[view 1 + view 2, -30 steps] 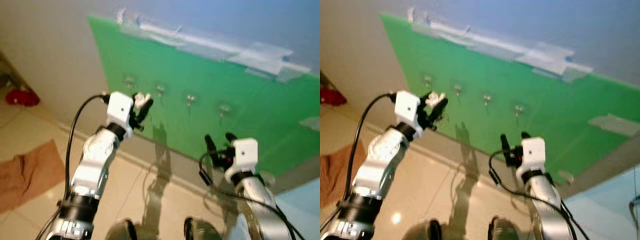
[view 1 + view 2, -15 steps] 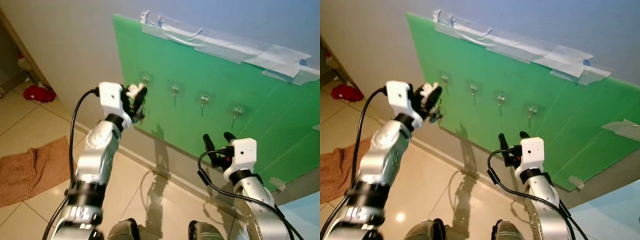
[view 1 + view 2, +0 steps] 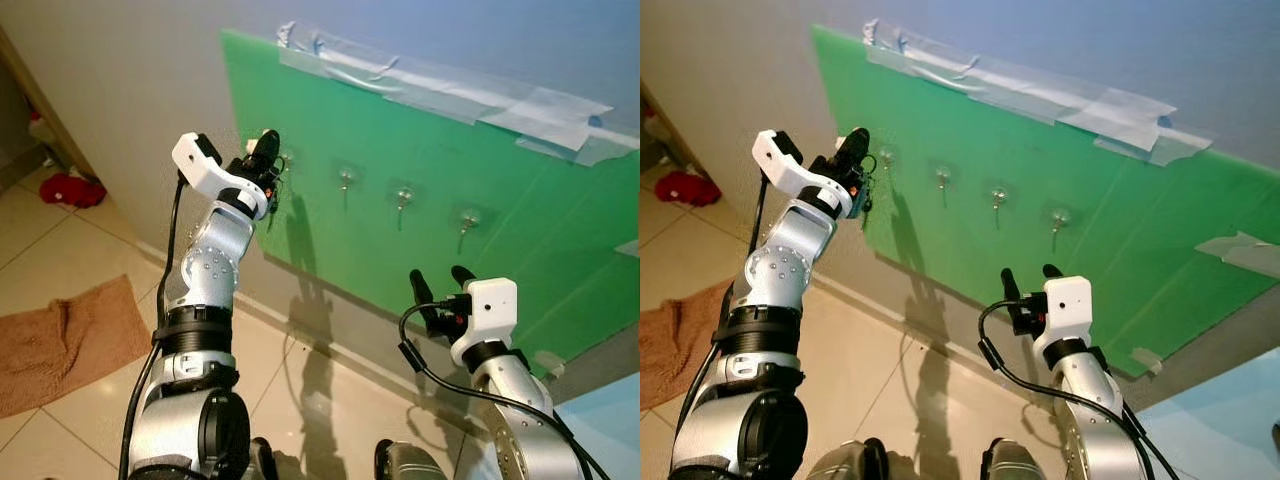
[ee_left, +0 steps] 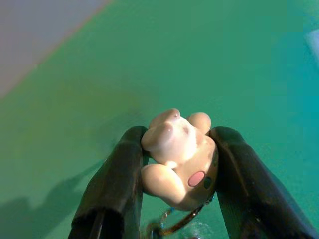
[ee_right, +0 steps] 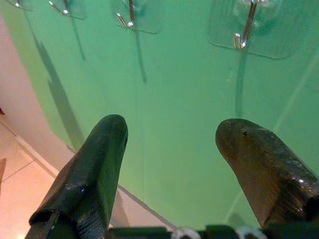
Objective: Hang keys on a hook
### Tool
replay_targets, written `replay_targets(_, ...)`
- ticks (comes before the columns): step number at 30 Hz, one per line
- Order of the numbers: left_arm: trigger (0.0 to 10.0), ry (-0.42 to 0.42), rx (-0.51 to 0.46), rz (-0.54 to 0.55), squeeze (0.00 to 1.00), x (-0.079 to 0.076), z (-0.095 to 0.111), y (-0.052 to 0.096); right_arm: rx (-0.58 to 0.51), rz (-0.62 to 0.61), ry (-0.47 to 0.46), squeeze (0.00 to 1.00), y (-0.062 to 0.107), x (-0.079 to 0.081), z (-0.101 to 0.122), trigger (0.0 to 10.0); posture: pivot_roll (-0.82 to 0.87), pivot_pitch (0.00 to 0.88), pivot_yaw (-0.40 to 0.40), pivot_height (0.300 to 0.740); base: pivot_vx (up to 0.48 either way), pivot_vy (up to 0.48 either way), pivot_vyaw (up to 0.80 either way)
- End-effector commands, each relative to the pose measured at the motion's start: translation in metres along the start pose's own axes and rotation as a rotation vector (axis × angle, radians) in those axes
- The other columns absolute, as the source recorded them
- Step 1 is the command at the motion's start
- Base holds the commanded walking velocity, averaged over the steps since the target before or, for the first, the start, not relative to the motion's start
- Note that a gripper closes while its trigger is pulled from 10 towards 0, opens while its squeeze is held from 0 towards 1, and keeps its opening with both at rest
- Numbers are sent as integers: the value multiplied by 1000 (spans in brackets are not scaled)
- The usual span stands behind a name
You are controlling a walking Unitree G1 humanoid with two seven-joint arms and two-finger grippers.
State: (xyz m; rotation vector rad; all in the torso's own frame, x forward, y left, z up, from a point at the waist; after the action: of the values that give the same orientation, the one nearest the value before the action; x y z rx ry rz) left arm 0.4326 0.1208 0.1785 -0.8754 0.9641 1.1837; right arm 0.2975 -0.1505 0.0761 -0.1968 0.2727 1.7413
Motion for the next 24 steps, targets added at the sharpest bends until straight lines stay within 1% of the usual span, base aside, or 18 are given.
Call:
replay_targets(1,0,30,-4,21,0,2,2,-3,11,-4,3,0,3,-3,-2,10000,-253,112,22,740,0,0,0)
replay_targets(6,0,26,3,20,0,2,6,-8,17,-6,9,0,6,-3,-3,10000,-267,114,23,740,0,0,0)
replay_targets(7,0,12,18,11,0,-1,7,-11,19,-6,10,0,7,-3,-4,10000,-270,117,24,740,0,0,0)
replay_targets(9,0,5,23,6,0,-2,7,-12,20,-6,11,0,7,-3,-4,10000,-272,118,25,740,0,0,0)
replay_targets(12,0,-23,36,-41,0,-12,9,-16,22,-6,13,0,8,-3,-4,10000,-275,119,24,740,0,0,0)
replay_targets(14,0,-68,45,-96,0,-25,9,-19,25,-8,16,0,10,-4,-5,10000,-280,118,25,740,0,0,0)
replay_targets(16,0,-102,51,-127,0,-33,9,-20,27,-9,18,0,11,-4,-5,10000,-283,118,26,740,0,0,0)
replay_targets(18,0,-129,60,-145,0,-38,6,-21,29,-10,18,0,11,-4,-6,10000,-287,115,27,740,0,0,0)
replay_targets(19,0,-129,60,-145,0,-38,6,-21,29,-10,18,0,11,-4,-6,10000,-287,115,27,740,0,0,0)
replay_targets(22,0,-171,81,-168,0,-45,-1,-23,31,-12,19,0,11,-4,-6,10000,-285,109,28,740,0,0,0)
replay_targets(24,0,-194,92,-173,0,-46,-4,-24,29,-11,19,0,10,-3,-5,10000,-284,109,29,740,0,0,0)
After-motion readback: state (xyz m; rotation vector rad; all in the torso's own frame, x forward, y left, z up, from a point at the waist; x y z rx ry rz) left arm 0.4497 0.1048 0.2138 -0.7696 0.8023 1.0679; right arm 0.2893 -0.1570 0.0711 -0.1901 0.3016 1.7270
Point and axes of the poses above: a point about 5 cm out from each wrist's last joint towards the gripper, its own y axis pointing back from the gripper into the wrist, its own z axis along the axis of the wrist's last joint, x = y × z, the point moved 6 cm from there along -y, pointing out of the wrist towards the gripper, and after that the axes turned 15 degrees about y, right-handed, at the moved point
